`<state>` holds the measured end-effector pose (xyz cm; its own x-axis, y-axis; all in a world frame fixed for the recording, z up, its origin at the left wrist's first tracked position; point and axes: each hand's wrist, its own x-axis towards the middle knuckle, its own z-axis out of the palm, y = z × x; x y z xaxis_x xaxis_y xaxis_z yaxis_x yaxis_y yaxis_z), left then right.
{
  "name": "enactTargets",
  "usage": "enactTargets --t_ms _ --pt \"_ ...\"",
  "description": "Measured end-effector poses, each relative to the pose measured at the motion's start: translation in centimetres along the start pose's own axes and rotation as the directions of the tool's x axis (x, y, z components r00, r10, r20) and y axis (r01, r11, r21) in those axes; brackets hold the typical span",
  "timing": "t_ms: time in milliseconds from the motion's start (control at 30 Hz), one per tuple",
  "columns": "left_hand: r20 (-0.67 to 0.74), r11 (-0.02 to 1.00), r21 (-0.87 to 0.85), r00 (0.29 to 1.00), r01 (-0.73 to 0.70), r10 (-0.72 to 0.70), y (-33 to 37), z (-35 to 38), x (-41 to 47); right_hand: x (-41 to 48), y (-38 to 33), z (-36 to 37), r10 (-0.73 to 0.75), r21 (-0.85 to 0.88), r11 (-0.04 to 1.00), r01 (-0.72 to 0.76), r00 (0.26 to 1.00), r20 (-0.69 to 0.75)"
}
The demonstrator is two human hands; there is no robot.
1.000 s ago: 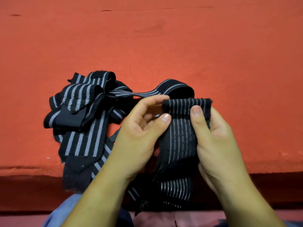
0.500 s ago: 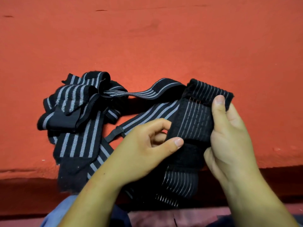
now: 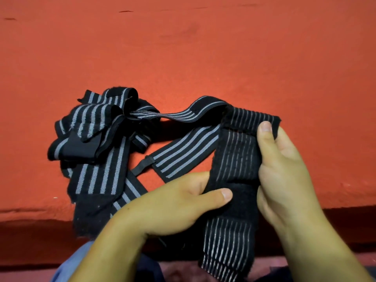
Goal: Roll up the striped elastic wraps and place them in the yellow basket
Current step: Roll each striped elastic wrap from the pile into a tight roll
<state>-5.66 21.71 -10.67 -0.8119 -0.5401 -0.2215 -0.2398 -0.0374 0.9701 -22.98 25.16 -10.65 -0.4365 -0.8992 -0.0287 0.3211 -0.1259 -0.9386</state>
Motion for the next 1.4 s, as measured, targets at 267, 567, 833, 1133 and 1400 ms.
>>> enactTargets --t_ms 267,567,833,1133,1400 --pt "-0.569 0.962 -0.046 0.798 -0.27 0.197 0.6 -0.5 0.9 -0.1 0.5 0.3 0.026 -0.025 0.999 -0.023 0.99 0.141" --pt "-0.661 0.926 0.007 0.694 -0.376 0.287 -0.2 -1.4 1.4 -0.2 1.1 0.7 0.151 -0.024 0.988 -0.15 0.952 0.266" --pt "-0.688 0.912 -0.001 0.662 -0.41 0.297 -0.2 -1.3 1.7 -0.4 1.4 0.9 0.316 -0.038 0.947 -0.318 0.907 0.277" --pt "-0.648 0.93 0.099 0.687 -0.354 0.33 -0.4 -0.8 1.3 -0.1 1.2 0.4 0.278 0.086 0.942 -0.323 0.9 0.337" --pt "-0.589 0.892 -0.248 0.79 -0.378 0.171 0.2 -1.0 1.3 -0.1 1.0 0.3 0.19 -0.133 0.978 -0.161 0.949 0.251"
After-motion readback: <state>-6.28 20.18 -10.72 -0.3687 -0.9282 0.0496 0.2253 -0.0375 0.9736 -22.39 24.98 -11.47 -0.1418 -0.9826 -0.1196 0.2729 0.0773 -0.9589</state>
